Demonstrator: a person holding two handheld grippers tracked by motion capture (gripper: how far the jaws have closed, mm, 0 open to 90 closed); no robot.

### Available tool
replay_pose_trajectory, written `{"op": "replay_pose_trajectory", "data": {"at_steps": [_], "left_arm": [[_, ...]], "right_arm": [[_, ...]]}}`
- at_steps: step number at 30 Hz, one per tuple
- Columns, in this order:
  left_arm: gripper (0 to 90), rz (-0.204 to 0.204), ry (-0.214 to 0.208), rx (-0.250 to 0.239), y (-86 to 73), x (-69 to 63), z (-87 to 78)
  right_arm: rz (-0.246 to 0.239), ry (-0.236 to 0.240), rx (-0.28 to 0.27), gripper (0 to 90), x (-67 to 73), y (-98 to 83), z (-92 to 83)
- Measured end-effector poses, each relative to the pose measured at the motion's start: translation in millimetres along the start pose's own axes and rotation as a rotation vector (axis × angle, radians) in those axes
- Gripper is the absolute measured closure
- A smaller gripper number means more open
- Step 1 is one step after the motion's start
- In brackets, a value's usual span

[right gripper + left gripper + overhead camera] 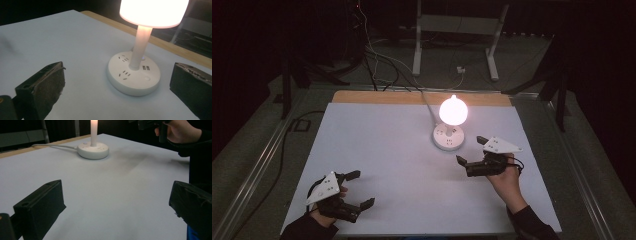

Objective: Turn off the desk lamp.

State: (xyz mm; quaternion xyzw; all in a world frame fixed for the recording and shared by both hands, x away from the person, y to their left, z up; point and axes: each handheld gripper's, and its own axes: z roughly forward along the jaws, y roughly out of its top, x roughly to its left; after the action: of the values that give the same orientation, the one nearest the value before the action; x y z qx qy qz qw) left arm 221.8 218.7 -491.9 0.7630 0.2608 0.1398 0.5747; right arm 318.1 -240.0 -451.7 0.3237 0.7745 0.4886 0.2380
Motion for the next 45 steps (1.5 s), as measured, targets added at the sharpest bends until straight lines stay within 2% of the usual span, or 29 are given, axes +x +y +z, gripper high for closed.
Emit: {"op": "replay_pose_trajectory", "data": {"at_steps": [4, 7, 11, 14, 15, 16, 17, 20, 24, 30, 31, 36, 37, 38, 42, 44, 45], "left_arm": [[0.5, -0.003, 0.001, -0.001, 0.0, 0.1, 0.2], [0.5, -0.002, 0.0, -0.002, 0.0, 0.3, 0.1], [0.5, -0.001, 0.001, 0.0, -0.1, 0.2, -0.1], [0.5, -0.004, 0.0, -0.002, 0.0, 0.4, 0.0], [0.5, -0.005, 0.0, -0.002, 0.0, 0.5, -0.1], [0.5, -0.004, 0.001, -0.002, -0.1, 0.4, -0.2], [0.5, -0.002, 0.001, 0.0, -0.1, 0.4, -0.2], [0.5, -0.007, 0.0, -0.004, 0.1, 0.9, -0.3], [0.5, -0.003, 0.0, -0.001, 0.0, 0.6, -0.5], [0.5, -0.005, -0.001, -0.003, 0.1, 0.8, -0.6], [0.5, -0.009, -0.001, -0.007, 0.2, 0.9, -0.7], [0.5, -0.009, 0.0, -0.005, 0.0, 1.1, -0.7], [0.5, -0.01, 0.0, -0.006, 0.1, 1.2, -0.7], [0.5, -0.011, 0.0, -0.006, 0.0, 1.3, -0.7], [0.5, -0.009, -0.001, -0.007, 0.1, 0.9, -0.9], [0.5, -0.014, 0.0, -0.008, 0.0, 1.3, -0.8], [0.5, -0.014, 0.001, -0.007, -0.1, 1.1, -0.9]], "right_arm": [[0.007, -0.015, 0.006, 0.0, -3.4, 1.3, 3.6], [0.029, -0.007, 0.003, 0.0, -7.6, 2.1, 7.3], [0.052, -0.022, 0.005, 0.0, -14.0, 2.6, 11.4], [0.068, -0.034, 0.031, 0.0, -18.9, 3.5, 16.0], [0.077, -0.042, 0.041, 0.0, -20.5, 3.5, 17.9], [0.114, -0.04, 0.048, 0.0, -24.8, 2.7, 21.7], [0.114, -0.04, 0.048, 0.0, -24.8, 2.7, 21.7], [0.16, -0.056, 0.067, 0.0, -32.8, 0.9, 28.9], [0.16, -0.081, 0.086, 0.0, -37.6, 0.4, 35.2], [0.187, -0.087, 0.111, 0.0, -43.5, -0.8, 45.2], [0.215, -0.109, 0.091, 0.0, -45.9, -1.9, 49.4], [0.223, -0.142, 0.113, 0.0, -49.4, -4.3, 58.0], [0.222, -0.151, 0.114, 0.4, -49.7, -4.6, 59.9], [0.221, -0.16, 0.118, 5.5, -49.8, -4.5, 60.8], [0.217, -0.178, 0.124, 7.2, -50.2, -3.5, 65.1], [0.219, -0.194, 0.133, 15.3, -50.0, -2.2, 67.6], [0.219, -0.194, 0.133, 15.3, -50.0, -2.2, 67.6]]}}
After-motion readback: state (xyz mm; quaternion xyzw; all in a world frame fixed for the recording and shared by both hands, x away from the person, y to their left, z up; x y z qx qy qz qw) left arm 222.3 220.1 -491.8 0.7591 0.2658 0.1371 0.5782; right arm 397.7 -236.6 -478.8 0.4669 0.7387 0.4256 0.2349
